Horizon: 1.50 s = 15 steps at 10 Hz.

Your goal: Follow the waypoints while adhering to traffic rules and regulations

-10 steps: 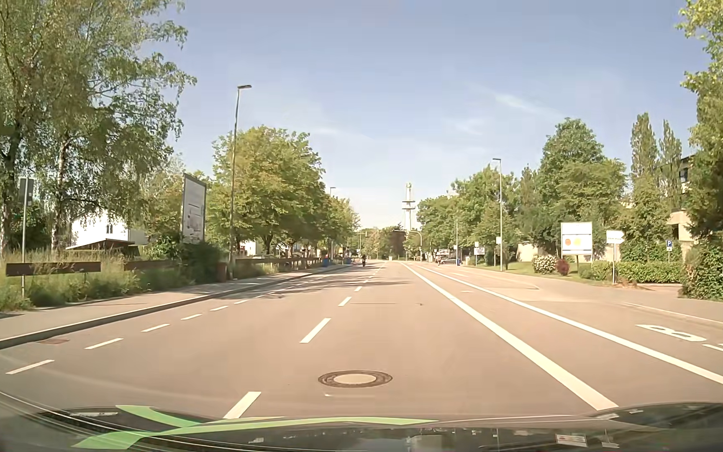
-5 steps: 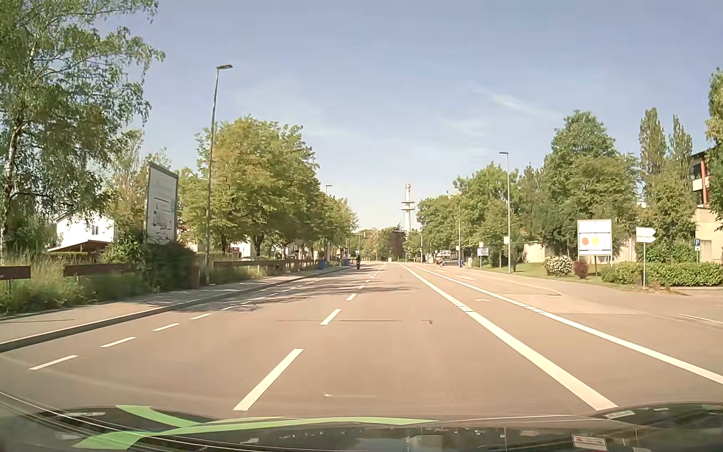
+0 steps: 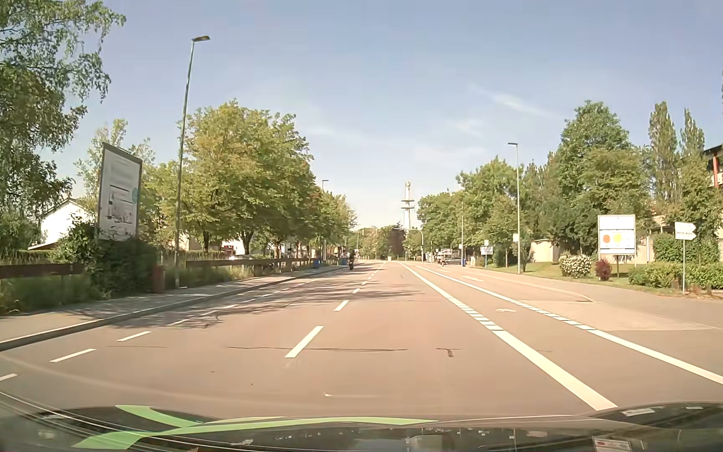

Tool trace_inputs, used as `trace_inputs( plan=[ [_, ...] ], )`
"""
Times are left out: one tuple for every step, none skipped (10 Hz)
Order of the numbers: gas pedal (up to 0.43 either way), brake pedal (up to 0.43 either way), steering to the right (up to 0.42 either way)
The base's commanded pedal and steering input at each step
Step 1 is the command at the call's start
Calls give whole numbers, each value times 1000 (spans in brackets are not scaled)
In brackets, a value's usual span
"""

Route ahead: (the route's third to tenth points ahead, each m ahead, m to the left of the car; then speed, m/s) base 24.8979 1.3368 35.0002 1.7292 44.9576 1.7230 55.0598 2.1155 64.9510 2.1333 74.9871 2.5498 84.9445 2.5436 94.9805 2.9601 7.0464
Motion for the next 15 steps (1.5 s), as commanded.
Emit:
trace_inputs(
  plan=[
    [98, 0, 0],
    [98, 0, 0],
    [98, 0, 0],
    [98, 0, 0],
    [98, 0, 0],
    [98, 0, 0],
    [98, 0, 0],
    [98, 0, 0],
    [98, 0, 0],
    [98, 0, -1],
    [98, 0, -2],
    [98, 0, -2],
    [98, 0, -3],
    [98, 0, -3],
    [98, 0, -2]
  ],
)
